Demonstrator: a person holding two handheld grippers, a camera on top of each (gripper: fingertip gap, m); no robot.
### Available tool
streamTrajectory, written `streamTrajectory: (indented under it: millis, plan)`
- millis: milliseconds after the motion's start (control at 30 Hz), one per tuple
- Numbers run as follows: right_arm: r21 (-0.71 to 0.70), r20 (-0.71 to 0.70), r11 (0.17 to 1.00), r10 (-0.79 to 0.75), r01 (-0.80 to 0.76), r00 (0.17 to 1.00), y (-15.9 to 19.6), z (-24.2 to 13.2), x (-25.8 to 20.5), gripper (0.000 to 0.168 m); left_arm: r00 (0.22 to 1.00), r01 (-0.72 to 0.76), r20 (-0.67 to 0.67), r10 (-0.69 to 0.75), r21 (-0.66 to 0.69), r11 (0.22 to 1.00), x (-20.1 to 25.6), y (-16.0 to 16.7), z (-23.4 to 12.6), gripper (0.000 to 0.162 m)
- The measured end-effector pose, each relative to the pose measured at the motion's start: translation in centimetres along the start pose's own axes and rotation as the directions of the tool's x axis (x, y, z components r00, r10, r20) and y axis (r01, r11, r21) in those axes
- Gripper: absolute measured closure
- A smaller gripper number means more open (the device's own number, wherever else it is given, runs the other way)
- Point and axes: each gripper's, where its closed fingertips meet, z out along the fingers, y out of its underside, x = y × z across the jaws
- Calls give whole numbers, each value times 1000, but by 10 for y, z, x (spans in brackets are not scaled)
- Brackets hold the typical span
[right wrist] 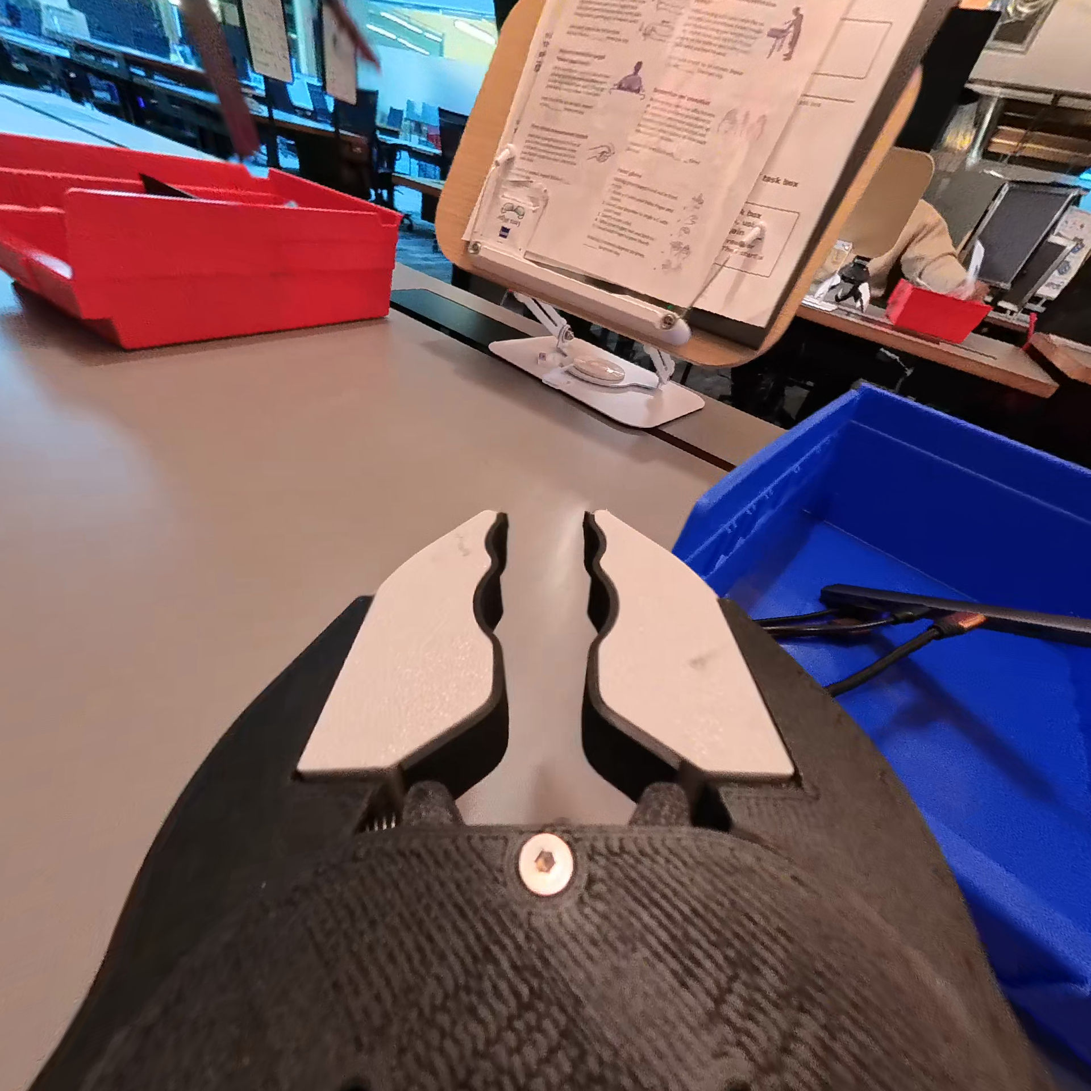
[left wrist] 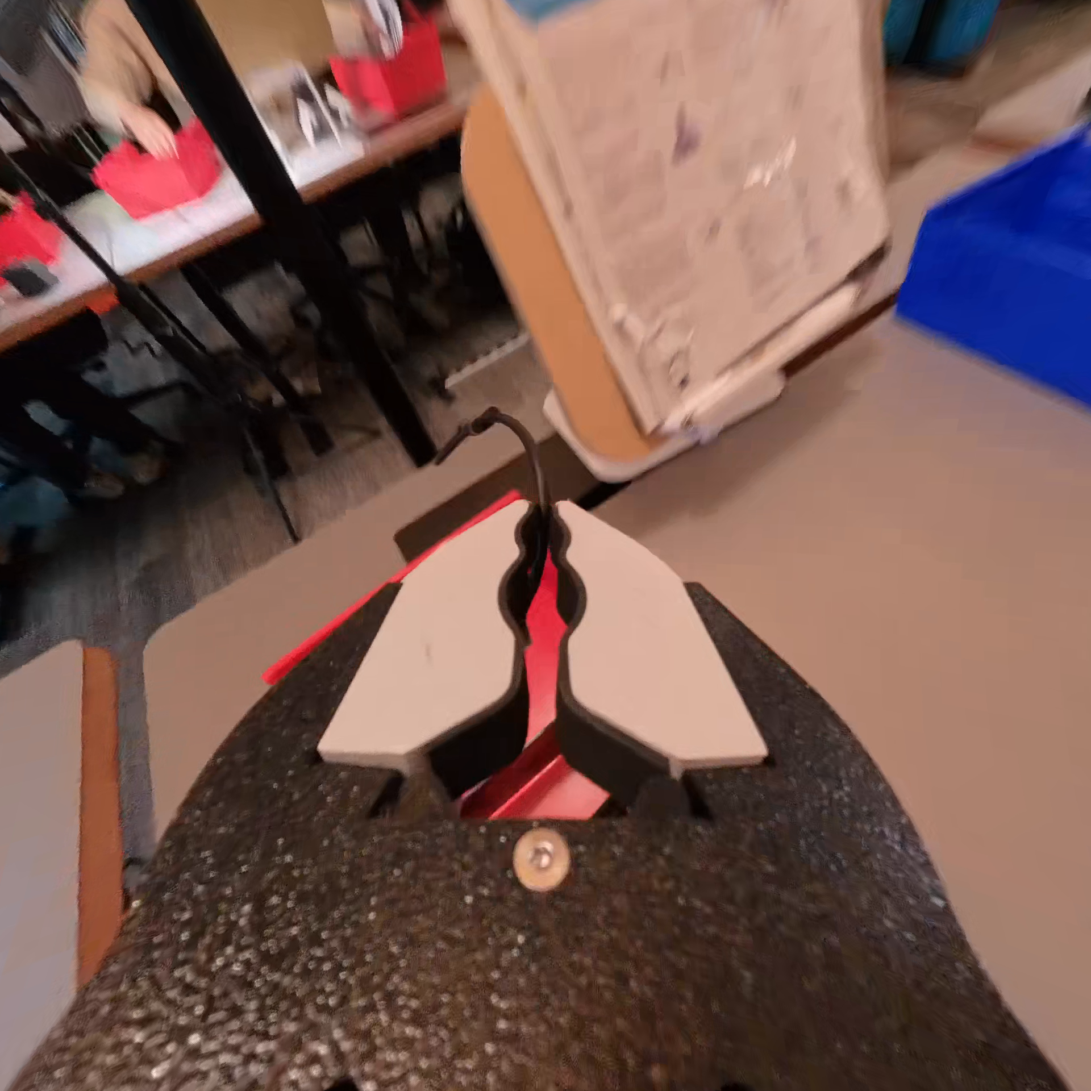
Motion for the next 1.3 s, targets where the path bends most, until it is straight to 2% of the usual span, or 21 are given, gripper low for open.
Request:
streamTrajectory:
  millis: [133, 233, 300, 333, 433, 467, 533, 600, 667, 700, 733, 800, 933, 1000, 1067, 1100, 1167, 1200, 1233, 1300]
  plan:
    - [-16, 45, 998, -64, 65, 997, 2, 2, -14, 128, 990, 114, -100, -100, 137, 984, 63, -56, -42, 159]
    - [60, 150, 997, 30, -39, 988, -21, 5, -47, 110, 947, 250, -243, -211, 142, 958, 129, -69, -59, 159]
    - [163, 228, 982, 55, -94, 972, -50, 5, -79, 104, 892, 338, -359, -275, 127, 932, 180, -69, -64, 159]
    - [196, 252, 976, 46, -97, 967, -61, 5, -95, 96, 854, 381, -423, -301, 117, 917, 207, -68, -65, 159]
    - [229, 332, 967, 33, -115, 943, -76, 5, -136, 80, 727, 509, -569, -384, 73, 857, 278, -62, -64, 159]
    - [244, 349, 961, 41, -133, 936, -79, 3, -143, 80, 678, 546, -612, -407, 49, 836, 300, -61, -63, 160]
    - [254, 301, 958, 49, -130, 952, -79, 4, -139, 83, 609, 580, -667, -430, 4, 814, 335, -58, -60, 159]
    - [257, 299, 959, 34, -115, 954, -80, 2, -139, 87, 591, 575, -682, -432, -20, 818, 359, -53, -54, 159]
    - [274, 312, 956, 14, -105, 950, -86, -2, -142, 101, 578, 572, -691, -433, -36, 820, 377, -50, -48, 159]
    - [287, 311, 954, -5, -89, 951, -88, -5, -143, 114, 573, 570, -694, -435, -44, 821, 383, -49, -46, 159]
    - [297, 330, 952, -31, -73, 944, -89, -7, -146, 130, 578, 564, -692, -433, -46, 825, 387, -48, -44, 159]
    - [278, 310, 960, -48, -42, 949, -87, -6, -145, 144, 585, 555, -689, -428, -45, 831, 391, -48, -42, 159]
    - [269, 350, 958, 2, -103, 937, -88, -7, -143, 145, 617, 491, -698, -364, -20, 871, 397, -49, -44, 159]
    - [293, 413, 934, 72, -207, 908, -95, -12, -145, 145, 684, 405, -684, -252, 69, 912, 397, -53, -47, 153]
    - [309, 504, 856, 222, -414, 835, -111, -20, -138, 145, 786, 256, -613, -85, 197, 946, 393, -54, -50, 114]
    - [313, 546, 787, 309, -532, 779, -120, -25, -128, 145, 820, 186, -572, -21, 233, 954, 390, -50, -51, 103]
    - [299, 659, 640, 398, -708, 638, -134, -37, -113, 145, 848, 75, -525, 76, 260, 963, 390, -31, -53, 104]
    - [289, 705, 573, 414, -766, 576, -140, -44, -106, 144, 850, 70, -521, 82, 267, 961, 391, -20, -52, 108]
    - [287, 726, 516, 432, -807, 534, -144, -47, -99, 145, 839, 113, -542, 48, 261, 959, 395, -10, -51, 113]
    - [280, 764, 427, 442, -860, 469, -149, -52, -92, 145, 762, 279, -641, -87, 203, 939, 411, 6, -50, 116]
